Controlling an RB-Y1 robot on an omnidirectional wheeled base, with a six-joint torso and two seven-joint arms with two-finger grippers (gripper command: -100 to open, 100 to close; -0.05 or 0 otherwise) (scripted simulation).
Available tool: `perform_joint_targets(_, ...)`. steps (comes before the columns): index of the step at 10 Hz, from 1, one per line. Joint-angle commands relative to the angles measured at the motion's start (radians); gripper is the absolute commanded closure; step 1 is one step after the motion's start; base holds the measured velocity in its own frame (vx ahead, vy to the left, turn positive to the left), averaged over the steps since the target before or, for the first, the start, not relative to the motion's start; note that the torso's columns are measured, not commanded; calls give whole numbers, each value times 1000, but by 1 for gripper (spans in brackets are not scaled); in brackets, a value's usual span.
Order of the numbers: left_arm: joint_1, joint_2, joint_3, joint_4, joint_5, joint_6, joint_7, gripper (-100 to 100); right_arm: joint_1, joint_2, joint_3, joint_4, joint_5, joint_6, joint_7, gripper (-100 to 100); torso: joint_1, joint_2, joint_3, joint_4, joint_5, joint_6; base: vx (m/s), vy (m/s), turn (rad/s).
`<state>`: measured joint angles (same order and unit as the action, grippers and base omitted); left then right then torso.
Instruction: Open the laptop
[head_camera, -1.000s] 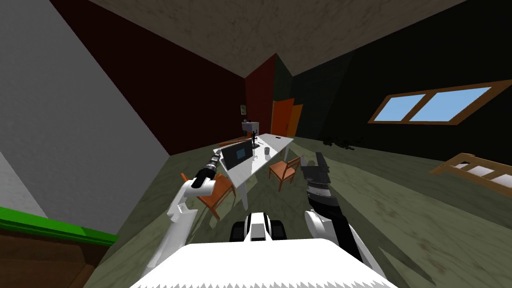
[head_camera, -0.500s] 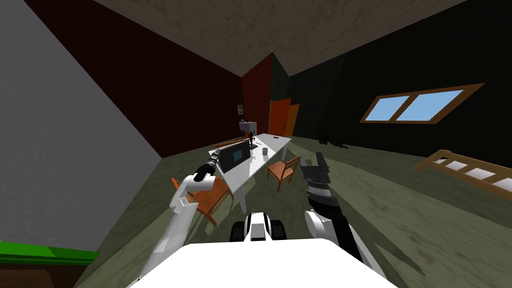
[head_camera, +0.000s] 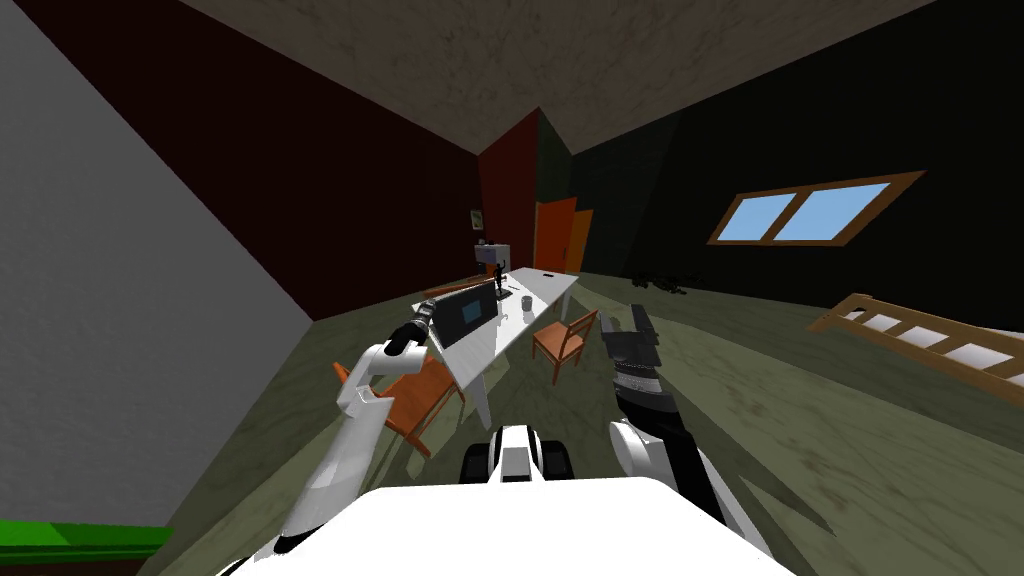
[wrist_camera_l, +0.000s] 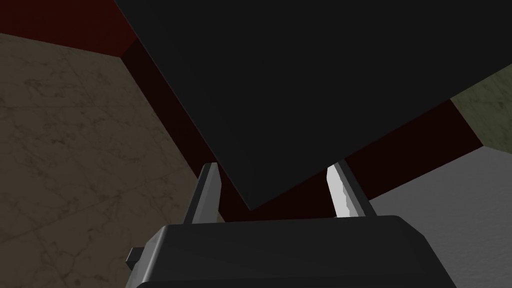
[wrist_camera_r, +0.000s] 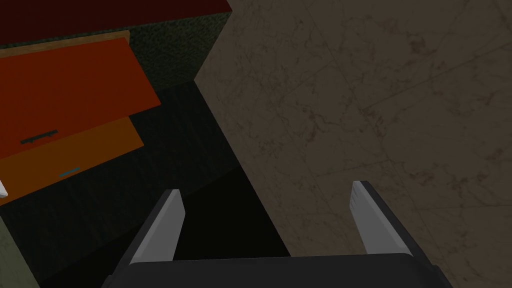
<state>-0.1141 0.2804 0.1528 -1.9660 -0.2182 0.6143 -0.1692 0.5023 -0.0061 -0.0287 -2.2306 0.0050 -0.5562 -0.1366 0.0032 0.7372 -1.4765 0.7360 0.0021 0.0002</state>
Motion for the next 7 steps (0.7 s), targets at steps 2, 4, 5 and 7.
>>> perform_joint_targets(2, -81, 60, 88, 115, 89, 67, -35, 100, 0, 0, 0, 0, 0, 0, 0, 0, 1, -2, -1, -2, 1, -1, -80, 19, -141)
perform_joint_targets(4, -118, 91, 126, 167, 131, 94, -48, 100, 0, 0, 0, 0, 0, 0, 0, 0, 3, -5, -3, -4, 3, -3, -55, 3, -130)
perform_joint_targets(5, -118, 91, 126, 193, 131, 94, -48, 100, 0, 0, 0, 0, 0, 0, 0, 0, 3, -5, -3, -3, 2, -2, -42, 9, -101)
perform_joint_targets(7, -155, 122, 164, 232, 172, 120, -61, 100, 0, 0, 0, 0, 0, 0, 0, 0, 4, -5, -3, -7, 6, -4, -26, 3, -78)
